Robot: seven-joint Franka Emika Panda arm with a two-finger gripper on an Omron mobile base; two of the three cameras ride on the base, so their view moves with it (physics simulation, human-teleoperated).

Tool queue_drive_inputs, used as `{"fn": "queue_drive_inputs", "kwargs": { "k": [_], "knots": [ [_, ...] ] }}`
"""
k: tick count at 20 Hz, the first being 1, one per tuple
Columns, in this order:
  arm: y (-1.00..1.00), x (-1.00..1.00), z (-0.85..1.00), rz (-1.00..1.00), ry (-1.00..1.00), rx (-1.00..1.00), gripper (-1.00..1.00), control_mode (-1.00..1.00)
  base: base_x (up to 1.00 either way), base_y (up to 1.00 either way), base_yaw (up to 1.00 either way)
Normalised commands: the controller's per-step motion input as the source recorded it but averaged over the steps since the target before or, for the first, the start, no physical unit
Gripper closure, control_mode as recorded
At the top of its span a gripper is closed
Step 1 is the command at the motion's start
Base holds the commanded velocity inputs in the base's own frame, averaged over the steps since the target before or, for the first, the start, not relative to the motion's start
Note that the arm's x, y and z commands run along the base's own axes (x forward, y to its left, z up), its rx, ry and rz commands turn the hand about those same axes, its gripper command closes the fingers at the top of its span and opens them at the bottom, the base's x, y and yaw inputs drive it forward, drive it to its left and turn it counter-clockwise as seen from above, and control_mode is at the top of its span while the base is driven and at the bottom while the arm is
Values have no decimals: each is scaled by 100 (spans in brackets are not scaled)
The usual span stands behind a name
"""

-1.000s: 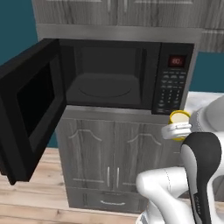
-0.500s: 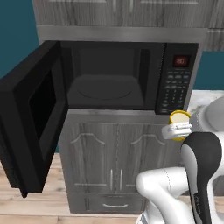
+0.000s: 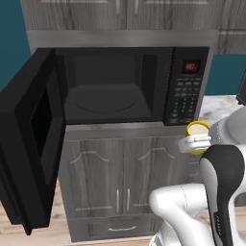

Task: Pick the mug from the counter and place it inside the microwave. Then close the microwave.

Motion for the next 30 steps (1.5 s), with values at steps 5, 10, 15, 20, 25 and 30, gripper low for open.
{"fn": "queue_drive_inputs", "kwargs": {
  "k": [5, 10, 15, 20, 25, 30],
  "knots": [
    [0, 0, 0, 0, 0, 0, 100, 100, 0, 46, -17],
    [0, 0, 0, 0, 0, 0, 100, 100, 0, 31, -7],
    [0, 0, 0, 0, 0, 0, 100, 100, 0, 24, 0],
    [0, 0, 0, 0, 0, 0, 100, 100, 0, 32, 1],
    [0, 0, 0, 0, 0, 0, 100, 100, 0, 32, 2],
    [0, 0, 0, 0, 0, 0, 100, 100, 1, 4, -1]
  ]
}}
